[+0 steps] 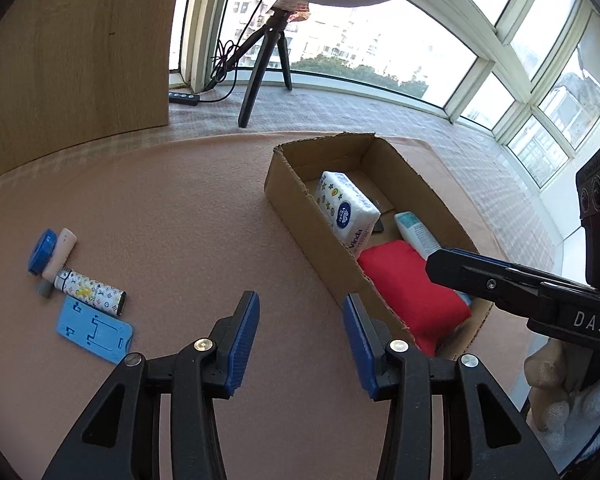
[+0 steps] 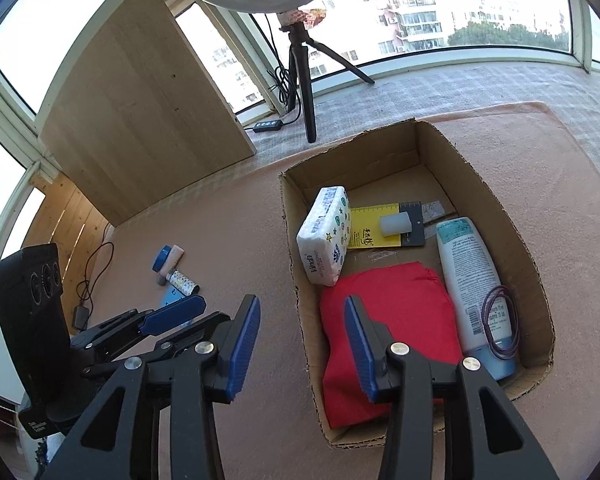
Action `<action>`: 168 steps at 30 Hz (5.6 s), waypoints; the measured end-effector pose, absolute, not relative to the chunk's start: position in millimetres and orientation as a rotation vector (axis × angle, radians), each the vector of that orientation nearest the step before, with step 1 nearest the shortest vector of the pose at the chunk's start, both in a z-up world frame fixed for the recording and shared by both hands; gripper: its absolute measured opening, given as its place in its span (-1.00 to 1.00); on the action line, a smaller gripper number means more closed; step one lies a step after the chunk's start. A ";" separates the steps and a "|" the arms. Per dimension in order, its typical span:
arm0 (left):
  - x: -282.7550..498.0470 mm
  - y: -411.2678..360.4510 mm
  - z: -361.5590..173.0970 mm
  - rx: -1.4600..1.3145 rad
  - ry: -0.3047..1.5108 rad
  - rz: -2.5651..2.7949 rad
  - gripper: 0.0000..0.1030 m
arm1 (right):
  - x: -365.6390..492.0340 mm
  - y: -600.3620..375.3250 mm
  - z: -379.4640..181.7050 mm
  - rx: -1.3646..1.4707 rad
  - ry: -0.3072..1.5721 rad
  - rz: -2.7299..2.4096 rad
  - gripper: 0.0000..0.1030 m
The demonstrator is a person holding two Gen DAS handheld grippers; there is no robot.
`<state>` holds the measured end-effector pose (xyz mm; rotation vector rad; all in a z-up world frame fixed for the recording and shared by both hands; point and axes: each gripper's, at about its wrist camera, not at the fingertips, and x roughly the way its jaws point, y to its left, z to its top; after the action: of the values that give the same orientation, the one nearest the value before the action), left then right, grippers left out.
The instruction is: Organize objects
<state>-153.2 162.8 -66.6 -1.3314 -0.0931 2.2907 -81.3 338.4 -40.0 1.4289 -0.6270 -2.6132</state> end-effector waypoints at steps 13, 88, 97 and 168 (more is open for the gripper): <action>-161.2 44.5 -95.6 -1.477 -0.237 2.427 0.12 | -48.6 316.2 -41.3 1.467 -0.547 -2.657 0.15; -182.5 100.8 -126.9 -1.485 -0.029 2.258 0.10 | -13.5 296.5 -57.9 1.543 -0.627 -2.576 0.16; -177.7 93.6 -140.4 -1.540 -0.048 2.148 0.05 | -9.2 302.2 -57.7 1.548 -0.653 -2.583 0.16; -106.9 180.5 -55.0 -1.304 -0.078 2.125 -0.41 | -67.5 283.5 -56.3 1.539 -0.602 -2.467 -0.55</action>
<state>-106.9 180.5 -55.0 -1.3037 -0.0781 2.1254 -67.5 283.5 -56.3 1.5390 -0.6024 -2.4665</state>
